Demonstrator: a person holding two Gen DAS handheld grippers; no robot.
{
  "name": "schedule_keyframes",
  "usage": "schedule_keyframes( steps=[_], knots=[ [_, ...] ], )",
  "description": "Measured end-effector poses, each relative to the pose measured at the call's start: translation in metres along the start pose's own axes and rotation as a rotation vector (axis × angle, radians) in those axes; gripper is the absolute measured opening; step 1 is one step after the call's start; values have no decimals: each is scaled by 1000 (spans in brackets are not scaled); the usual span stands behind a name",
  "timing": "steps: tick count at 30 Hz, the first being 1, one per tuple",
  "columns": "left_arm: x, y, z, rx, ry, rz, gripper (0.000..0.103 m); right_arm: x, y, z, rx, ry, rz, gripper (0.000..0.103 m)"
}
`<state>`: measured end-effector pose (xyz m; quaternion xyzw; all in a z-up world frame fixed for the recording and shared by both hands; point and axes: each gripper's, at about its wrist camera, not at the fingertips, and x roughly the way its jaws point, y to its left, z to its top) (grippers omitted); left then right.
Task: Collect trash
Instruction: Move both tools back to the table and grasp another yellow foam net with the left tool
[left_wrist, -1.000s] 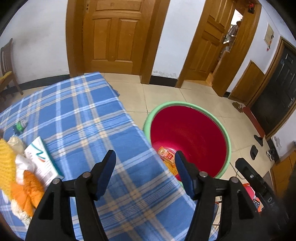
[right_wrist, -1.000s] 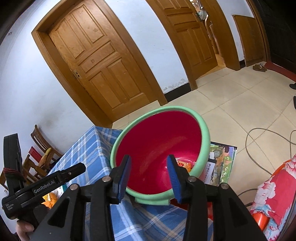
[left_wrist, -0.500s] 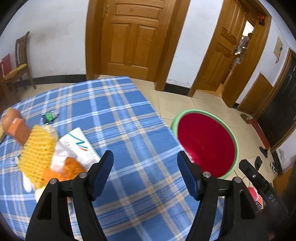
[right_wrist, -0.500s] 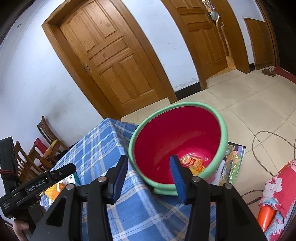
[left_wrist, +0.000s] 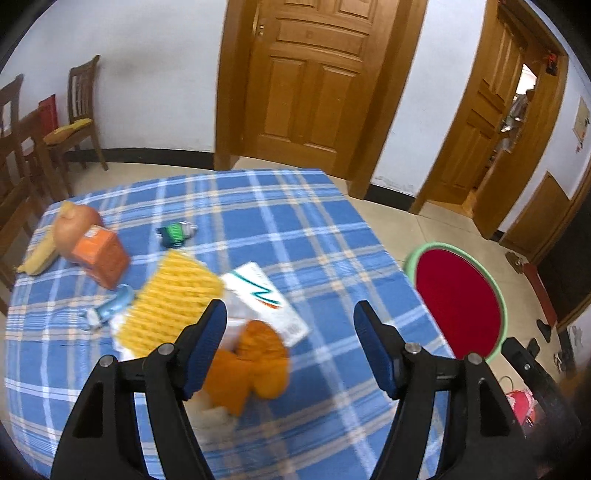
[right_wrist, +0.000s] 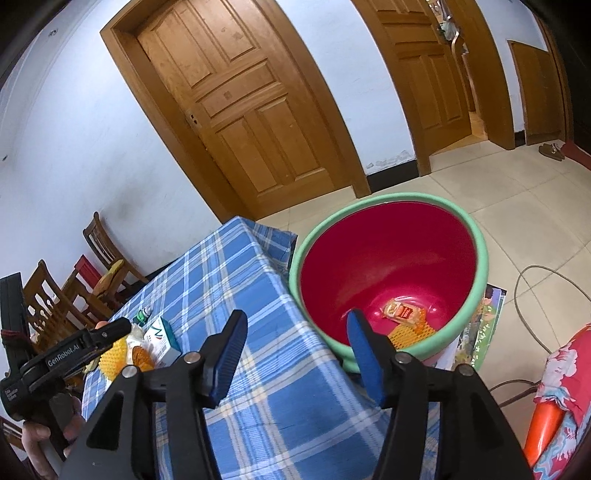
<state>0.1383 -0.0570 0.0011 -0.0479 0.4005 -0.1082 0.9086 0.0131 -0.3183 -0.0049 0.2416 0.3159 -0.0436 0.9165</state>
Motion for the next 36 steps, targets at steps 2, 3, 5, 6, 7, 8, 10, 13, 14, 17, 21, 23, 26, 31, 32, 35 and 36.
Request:
schedule_keyframes(
  steps=[2, 3, 5, 6, 7, 8, 10, 13, 14, 17, 21, 23, 26, 31, 32, 35, 36],
  knots=[
    [0, 13, 2, -14, -5, 27, 71, 2, 5, -1, -9, 7, -2, 61],
    [0, 16, 2, -19, -7, 38, 71, 3, 7, -2, -14, 9, -2, 61],
    [-1, 27, 3, -31, -10, 64, 72, 5, 12, -3, -22, 15, -1, 61],
    [0, 34, 3, -39, -11, 77, 72, 7, 14, -3, -26, 18, 0, 62],
    [0, 40, 4, -46, -11, 85, 72, 8, 17, -3, -31, 21, 1, 62],
    [1, 45, 4, -54, -9, 94, 72, 9, 18, -4, -35, 24, 1, 62],
    [3, 55, 3, -70, -5, 119, 72, 11, 22, -6, -44, 30, 1, 62],
    [7, 70, 0, -88, 6, 154, 72, 15, 28, -7, -56, 41, 0, 62],
    [9, 73, -1, -95, 12, 155, 72, 16, 30, -7, -59, 43, 1, 62],
    [15, 81, -5, -108, 36, 159, 72, 19, 34, -8, -71, 54, 1, 62],
    [23, 89, -10, -123, 53, 172, 72, 21, 41, -10, -85, 62, 1, 62],
    [24, 92, -10, -123, 48, 166, 72, 21, 43, -11, -91, 63, 1, 62],
    [24, 93, -11, -127, 54, 147, 72, 22, 48, -12, -98, 67, 2, 62],
    [19, 95, -15, -151, 65, 77, 68, 24, 54, -14, -110, 74, 9, 62],
    [18, 95, -16, -155, 65, 65, 63, 25, 54, -15, -112, 76, 10, 62],
    [15, 93, -17, -154, 62, 53, 57, 27, 58, -17, -116, 84, 17, 62],
    [14, 91, -18, -149, 63, 52, 54, 27, 59, -17, -118, 87, 19, 62]
  ],
)
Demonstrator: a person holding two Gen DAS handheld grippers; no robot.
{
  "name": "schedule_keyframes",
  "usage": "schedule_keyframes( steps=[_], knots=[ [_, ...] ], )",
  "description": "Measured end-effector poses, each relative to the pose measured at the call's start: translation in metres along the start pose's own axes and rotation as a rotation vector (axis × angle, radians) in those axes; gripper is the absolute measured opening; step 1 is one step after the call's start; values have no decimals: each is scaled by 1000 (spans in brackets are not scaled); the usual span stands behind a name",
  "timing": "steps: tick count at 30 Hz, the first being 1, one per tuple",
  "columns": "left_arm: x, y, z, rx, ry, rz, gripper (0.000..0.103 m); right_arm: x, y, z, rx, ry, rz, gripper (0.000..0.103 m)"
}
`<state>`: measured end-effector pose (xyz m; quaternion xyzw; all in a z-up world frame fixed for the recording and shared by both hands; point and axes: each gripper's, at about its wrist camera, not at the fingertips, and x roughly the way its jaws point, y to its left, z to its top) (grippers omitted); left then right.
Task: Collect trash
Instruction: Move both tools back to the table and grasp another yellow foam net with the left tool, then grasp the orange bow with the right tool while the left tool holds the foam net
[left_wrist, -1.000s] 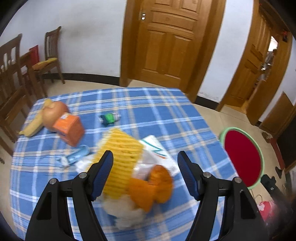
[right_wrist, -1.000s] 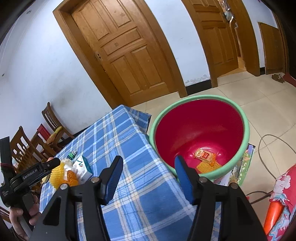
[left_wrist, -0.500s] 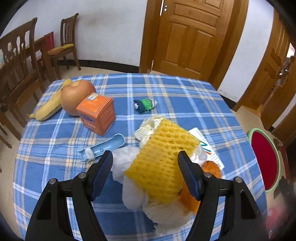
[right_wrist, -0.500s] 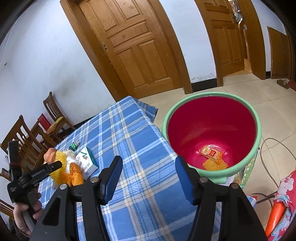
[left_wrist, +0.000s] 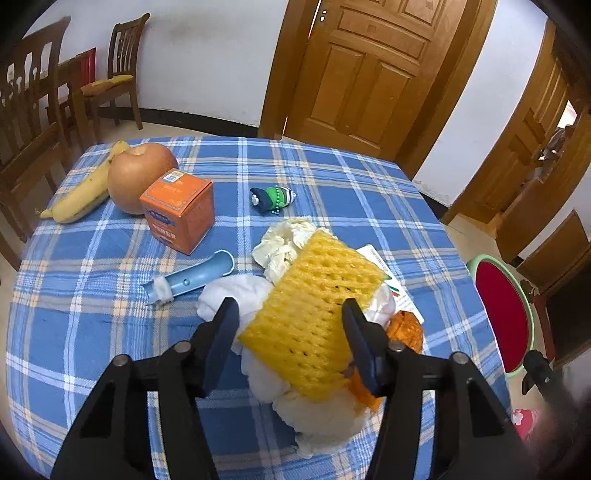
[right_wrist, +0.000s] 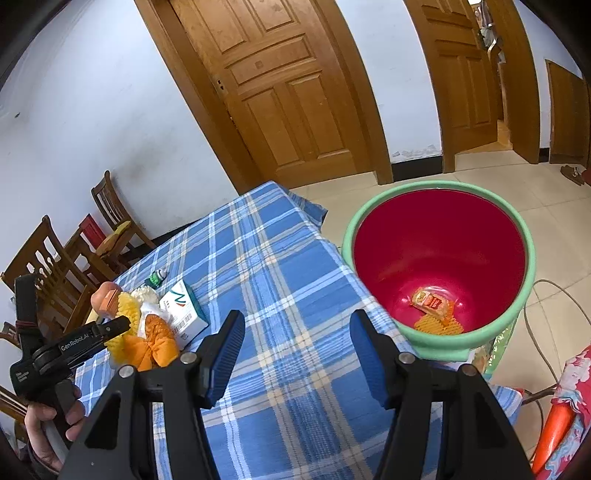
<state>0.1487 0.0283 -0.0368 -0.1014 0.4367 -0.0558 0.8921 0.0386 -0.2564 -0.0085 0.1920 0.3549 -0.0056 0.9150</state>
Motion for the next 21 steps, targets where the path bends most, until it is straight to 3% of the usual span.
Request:
schedule_keyframes(
  steps=[6, 12, 21],
  knots=[
    [-5, -4, -4, 11, -6, -27, 36, 2, 7, -3, -14, 9, 11, 62],
    [-14, -2, -6, 13, -19, -40, 26, 7, 19, -5, -43, 23, 30, 62],
    [-49, 4, -5, 6, -107, -74, 21, 19, 54, -8, -111, 58, 123, 62]
  ],
)
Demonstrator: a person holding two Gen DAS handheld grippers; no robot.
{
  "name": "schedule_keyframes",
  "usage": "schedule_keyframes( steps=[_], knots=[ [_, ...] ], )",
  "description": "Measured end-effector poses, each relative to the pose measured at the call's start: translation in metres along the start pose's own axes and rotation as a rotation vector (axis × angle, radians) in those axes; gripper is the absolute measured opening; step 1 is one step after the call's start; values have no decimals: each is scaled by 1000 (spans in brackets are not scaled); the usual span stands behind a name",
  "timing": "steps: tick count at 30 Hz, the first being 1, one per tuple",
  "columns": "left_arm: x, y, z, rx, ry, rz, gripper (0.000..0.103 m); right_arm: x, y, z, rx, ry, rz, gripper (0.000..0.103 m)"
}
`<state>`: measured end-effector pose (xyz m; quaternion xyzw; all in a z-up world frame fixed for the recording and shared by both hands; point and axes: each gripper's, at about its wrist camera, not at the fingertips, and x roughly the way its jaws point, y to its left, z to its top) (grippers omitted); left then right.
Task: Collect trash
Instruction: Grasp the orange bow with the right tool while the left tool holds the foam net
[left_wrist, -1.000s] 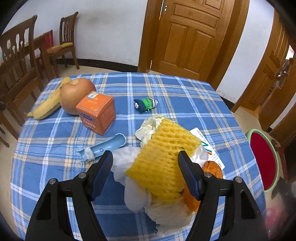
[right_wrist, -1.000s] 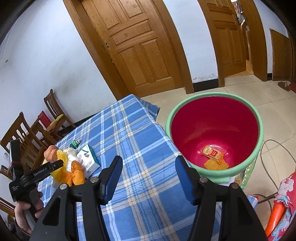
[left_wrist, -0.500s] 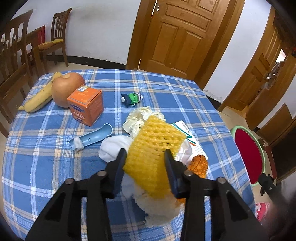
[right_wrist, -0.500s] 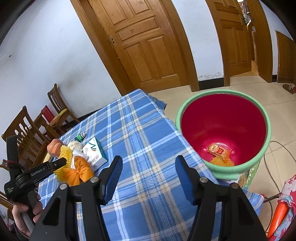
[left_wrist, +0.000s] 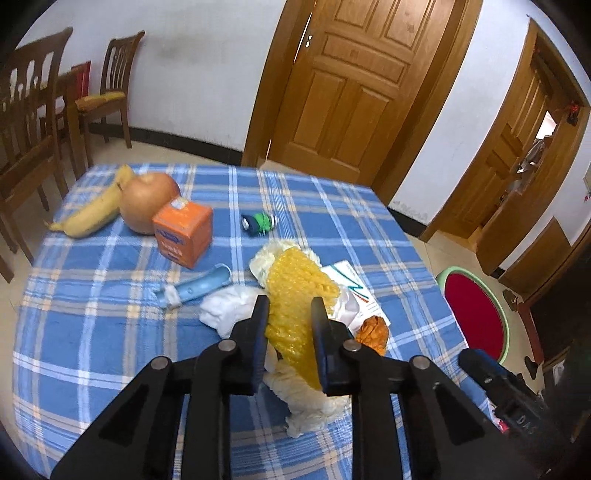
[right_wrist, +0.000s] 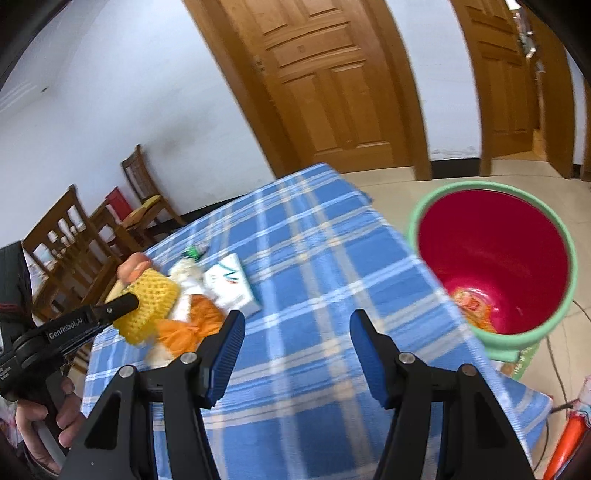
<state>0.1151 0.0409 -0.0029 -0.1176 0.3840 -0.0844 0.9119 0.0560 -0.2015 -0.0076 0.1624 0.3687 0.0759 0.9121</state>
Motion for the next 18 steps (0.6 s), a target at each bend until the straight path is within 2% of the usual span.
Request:
schedule_keyframes(
  steps=[10, 18],
  knots=[
    [-16, 23, 0, -59, -37, -7, 21, 34, 39, -5, -59, 64, 84, 62],
    [-16, 35, -7, -89, -24, -29, 21, 68, 47, -15, 32, 168, 143, 62]
  ],
)
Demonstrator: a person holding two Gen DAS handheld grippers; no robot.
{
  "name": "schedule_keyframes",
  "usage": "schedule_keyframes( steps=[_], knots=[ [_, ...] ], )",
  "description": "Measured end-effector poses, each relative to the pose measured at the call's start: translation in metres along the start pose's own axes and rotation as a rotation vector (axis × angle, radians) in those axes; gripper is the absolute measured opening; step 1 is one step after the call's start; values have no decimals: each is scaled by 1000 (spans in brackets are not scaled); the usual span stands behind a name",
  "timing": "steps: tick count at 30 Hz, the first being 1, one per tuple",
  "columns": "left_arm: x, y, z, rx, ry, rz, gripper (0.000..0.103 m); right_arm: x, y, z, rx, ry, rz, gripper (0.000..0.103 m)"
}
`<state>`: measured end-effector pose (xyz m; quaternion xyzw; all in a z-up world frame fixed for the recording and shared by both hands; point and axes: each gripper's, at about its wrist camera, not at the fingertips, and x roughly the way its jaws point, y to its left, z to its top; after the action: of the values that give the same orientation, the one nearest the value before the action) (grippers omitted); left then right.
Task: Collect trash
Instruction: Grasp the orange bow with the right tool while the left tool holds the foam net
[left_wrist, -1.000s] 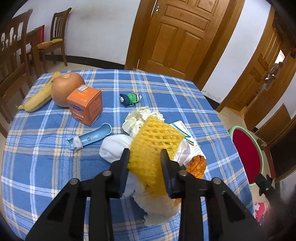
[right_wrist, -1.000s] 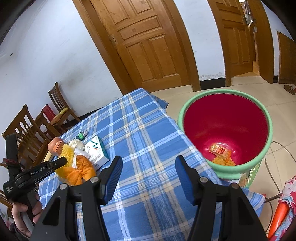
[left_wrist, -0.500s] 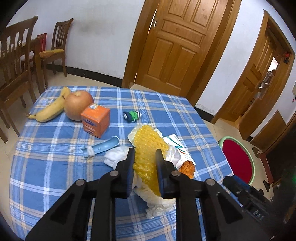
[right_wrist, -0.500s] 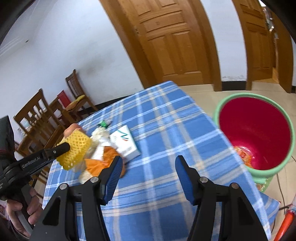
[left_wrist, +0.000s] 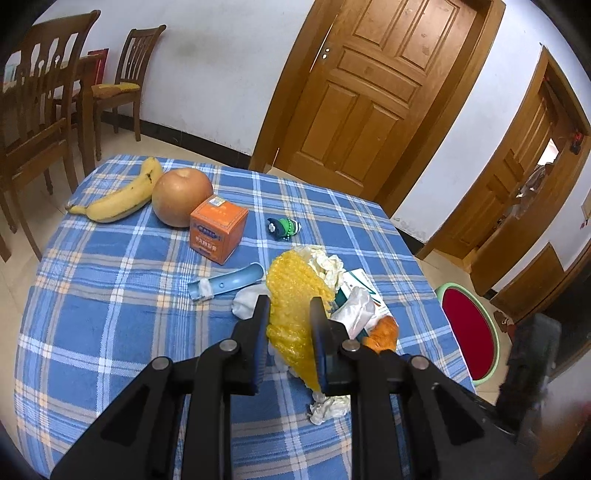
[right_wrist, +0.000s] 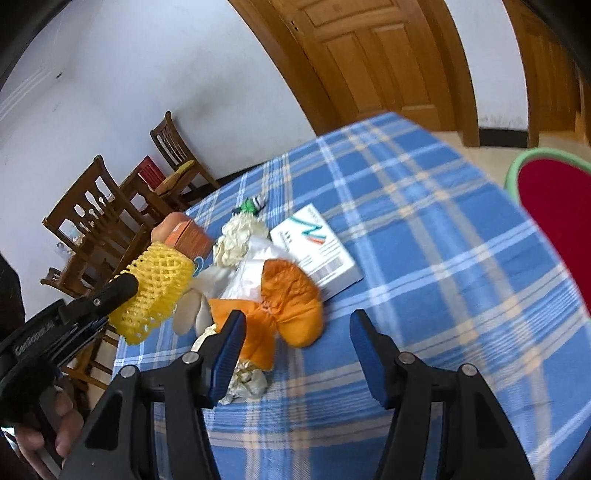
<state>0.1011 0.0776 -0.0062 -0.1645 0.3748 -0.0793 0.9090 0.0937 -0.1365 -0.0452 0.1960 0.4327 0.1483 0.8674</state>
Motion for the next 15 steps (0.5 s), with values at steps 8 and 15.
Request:
schedule_keyframes(
  steps=[8, 15],
  knots=[
    [-14, 0, -1, 20, 2, 7, 21, 12, -3, -4, 50, 3, 18, 43],
    [-24, -4, -4, 7, -6, -22, 21, -3, -2, -11, 37, -47, 20, 21]
  ],
)
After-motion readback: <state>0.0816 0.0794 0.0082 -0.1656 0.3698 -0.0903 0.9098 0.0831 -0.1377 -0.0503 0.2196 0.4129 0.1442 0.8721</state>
